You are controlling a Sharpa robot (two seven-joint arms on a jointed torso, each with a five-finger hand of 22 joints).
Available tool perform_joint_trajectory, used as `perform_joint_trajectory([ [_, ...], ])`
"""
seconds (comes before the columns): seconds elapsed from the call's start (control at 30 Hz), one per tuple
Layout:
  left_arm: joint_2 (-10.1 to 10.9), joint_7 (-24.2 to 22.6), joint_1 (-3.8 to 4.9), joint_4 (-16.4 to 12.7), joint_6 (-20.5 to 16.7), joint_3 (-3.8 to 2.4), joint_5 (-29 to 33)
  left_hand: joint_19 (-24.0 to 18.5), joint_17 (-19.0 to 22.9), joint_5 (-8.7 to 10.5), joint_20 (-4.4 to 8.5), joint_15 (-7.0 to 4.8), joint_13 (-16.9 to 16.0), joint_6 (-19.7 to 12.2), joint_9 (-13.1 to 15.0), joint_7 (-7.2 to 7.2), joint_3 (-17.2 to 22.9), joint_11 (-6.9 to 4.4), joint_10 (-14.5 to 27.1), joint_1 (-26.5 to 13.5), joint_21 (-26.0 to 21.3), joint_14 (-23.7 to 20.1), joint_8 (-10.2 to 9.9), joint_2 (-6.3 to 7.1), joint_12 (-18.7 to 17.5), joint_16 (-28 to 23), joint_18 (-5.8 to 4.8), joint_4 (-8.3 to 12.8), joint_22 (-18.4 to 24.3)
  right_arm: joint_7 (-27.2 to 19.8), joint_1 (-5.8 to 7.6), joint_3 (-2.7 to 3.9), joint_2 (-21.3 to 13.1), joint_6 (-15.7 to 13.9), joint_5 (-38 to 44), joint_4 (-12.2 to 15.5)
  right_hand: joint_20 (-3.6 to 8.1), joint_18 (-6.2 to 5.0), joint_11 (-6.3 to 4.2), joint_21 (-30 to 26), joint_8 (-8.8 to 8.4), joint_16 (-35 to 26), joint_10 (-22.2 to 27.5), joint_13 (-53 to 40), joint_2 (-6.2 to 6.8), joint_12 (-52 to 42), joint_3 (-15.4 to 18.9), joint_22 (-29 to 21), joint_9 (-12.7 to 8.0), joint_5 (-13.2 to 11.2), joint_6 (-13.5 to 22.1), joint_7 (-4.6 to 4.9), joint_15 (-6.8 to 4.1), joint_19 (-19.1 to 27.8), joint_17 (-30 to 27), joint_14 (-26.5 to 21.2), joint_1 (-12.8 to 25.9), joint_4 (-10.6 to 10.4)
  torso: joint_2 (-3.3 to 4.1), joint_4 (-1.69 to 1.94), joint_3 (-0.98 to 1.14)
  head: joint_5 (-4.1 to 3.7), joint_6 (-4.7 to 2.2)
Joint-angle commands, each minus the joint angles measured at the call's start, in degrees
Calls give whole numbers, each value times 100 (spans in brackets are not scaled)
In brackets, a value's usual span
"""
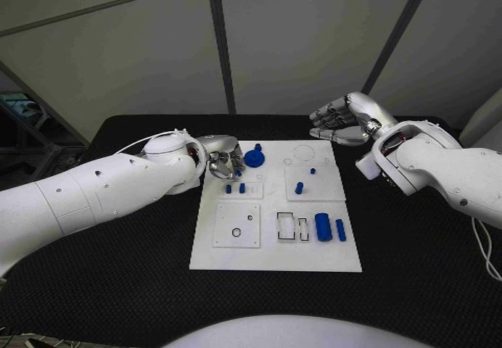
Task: Assemble the parts on the task board
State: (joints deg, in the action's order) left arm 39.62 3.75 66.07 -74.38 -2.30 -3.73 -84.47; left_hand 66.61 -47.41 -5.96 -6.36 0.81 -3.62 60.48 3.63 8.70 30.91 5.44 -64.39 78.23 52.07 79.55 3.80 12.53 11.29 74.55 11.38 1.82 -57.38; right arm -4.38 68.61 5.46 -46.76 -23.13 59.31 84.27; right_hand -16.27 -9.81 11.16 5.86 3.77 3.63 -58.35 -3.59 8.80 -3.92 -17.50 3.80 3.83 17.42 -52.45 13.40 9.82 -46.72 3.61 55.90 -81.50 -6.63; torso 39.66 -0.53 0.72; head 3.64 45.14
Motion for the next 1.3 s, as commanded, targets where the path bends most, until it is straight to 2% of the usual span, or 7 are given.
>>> perform_joint_trajectory([
  [0.03,4,40,8,-2,-30,-4,9,-43,40,16,-7,1,0,-68,-1,17,-50,-4,56,-76,-32,-55,-26,16,-42,-47,-196,5,15,-18,10,4,-3,37,22,13,-9,-60,-19,-24,-11,-11,6,2,-39,6,16,-4,3,30,-8,25,-5,-34,-5,-2,0,32,-3,-1,1,-1,2],
  [0.5,49,71,7,-21,-82,-4,9,-170,322,16,-53,41,-3,-295,-1,55,-110,41,184,-92,-237,-175,-34,61,-138,-157,-152,26,137,138,10,4,-35,161,129,7,-12,-57,-20,-68,-10,-12,20,3,-29,12,43,-4,3,-9,-19,10,3,-43,-7,-49,-4,72,-3,1,0,-5,-4],
  [0.6,99,56,6,-50,-146,-5,9,-202,413,17,-64,51,-1,-360,1,58,-150,52,252,-91,-293,-211,-31,71,-172,-193,-141,34,167,240,10,4,-53,260,299,4,32,-82,-82,-38,11,84,-26,2,-47,-3,50,22,15,-101,-146,-70,-78,-230,13,242,-49,146,-3,4,-3,-9,-6],
  [0.93,505,-379,4,-205,-875,-89,477,-357,906,10,-92,79,-12,-239,30,109,-254,86,277,-114,-562,-369,35,61,-160,-393,-92,23,343,837,7,3,-137,730,1861,6,444,-84,-512,435,191,532,-937,-12,18,-298,-183,208,66,-486,-914,-453,-638,-1271,259,1599,-118,199,-5,3,-3,-63,-50],
  [1.1,801,-724,3,-298,-1175,-150,1668,-495,1289,6,-93,71,-9,-44,41,99,-226,85,225,-85,-734,-531,93,7,-120,-580,-87,30,412,1133,4,0,-182,967,2702,41,730,-88,-622,831,175,844,-1152,-12,55,-255,-178,403,52,-533,-1069,-534,-846,-1834,534,2370,-122,233,-9,4,-5,-213,-79],
  [1.2,1009,-1119,3,-396,-1449,-165,2998,-647,1550,14,-85,51,-34,69,35,83,-198,35,-18,-168,-951,-678,109,-70,11,-711,-83,-37,519,1306,-13,-11,-199,1091,3208,90,947,-68,-661,1165,122,1065,-1198,-8,74,-149,-115,592,30,-536,-1105,-572,-930,-2147,775,2804,-98,252,-7,1,-3,-339,-128],
  [1.3,1162,-1540,1,-537,-1684,-170,4224,-666,1535,19,-63,15,-58,128,32,57,-225,-19,-222,-257,-1073,-672,114,-97,127,-690,-79,-103,595,1428,-39,-30,-202,1176,3543,115,1052,-68,-673,1425,66,1297,-1169,-5,95,-47,-73,750,15,-543,-1098,-584,-958,-2319,988,3045,-62,246,-9,5,-8,-427,-155],
])
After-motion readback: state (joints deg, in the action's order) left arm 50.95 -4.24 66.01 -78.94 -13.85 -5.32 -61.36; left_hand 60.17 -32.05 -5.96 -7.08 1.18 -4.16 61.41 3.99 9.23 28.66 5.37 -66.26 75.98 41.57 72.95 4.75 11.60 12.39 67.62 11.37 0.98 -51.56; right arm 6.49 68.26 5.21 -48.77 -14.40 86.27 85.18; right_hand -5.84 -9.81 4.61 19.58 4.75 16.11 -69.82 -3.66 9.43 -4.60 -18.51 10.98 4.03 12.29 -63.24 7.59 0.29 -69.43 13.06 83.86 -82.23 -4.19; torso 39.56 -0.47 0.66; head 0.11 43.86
